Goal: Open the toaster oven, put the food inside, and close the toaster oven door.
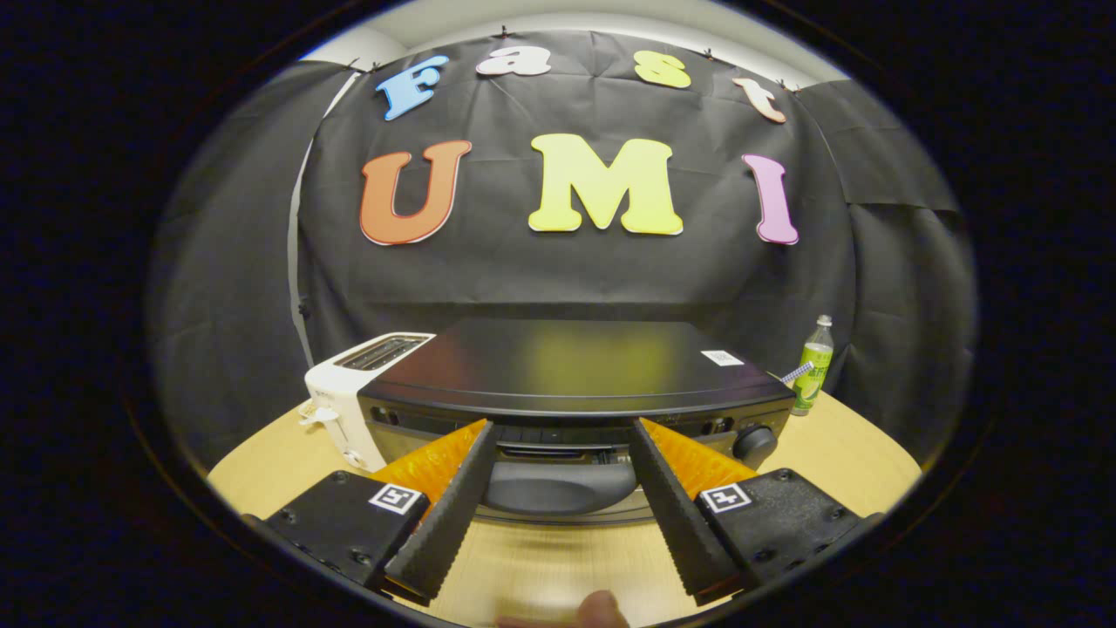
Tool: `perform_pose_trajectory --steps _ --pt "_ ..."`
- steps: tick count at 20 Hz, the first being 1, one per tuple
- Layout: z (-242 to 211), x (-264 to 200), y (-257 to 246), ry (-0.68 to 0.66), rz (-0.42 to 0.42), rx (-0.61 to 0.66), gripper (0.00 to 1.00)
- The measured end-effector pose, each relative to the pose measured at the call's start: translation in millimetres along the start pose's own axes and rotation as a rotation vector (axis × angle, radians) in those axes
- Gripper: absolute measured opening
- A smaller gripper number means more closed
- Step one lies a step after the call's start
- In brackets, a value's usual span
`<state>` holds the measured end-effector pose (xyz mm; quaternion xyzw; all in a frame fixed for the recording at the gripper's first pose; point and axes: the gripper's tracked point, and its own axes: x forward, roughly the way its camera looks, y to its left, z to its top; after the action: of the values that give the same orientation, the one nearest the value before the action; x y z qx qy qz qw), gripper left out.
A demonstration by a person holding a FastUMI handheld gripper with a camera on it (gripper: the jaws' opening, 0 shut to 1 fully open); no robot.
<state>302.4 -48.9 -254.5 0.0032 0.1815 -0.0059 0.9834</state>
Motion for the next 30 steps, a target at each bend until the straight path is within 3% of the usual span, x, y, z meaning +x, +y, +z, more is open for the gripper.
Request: perform_pose_trajectory --steps 11,25,30 --pt "-67.3 -66.4 0.9 0.194 0.009 -0.033 1.00" --pt "-125.2 -73.2 -2.4 0.401 0.047 0.008 0.98" --pt "-118.5 -81.5 -4.4 0.381 0.057 -0.004 0.99"
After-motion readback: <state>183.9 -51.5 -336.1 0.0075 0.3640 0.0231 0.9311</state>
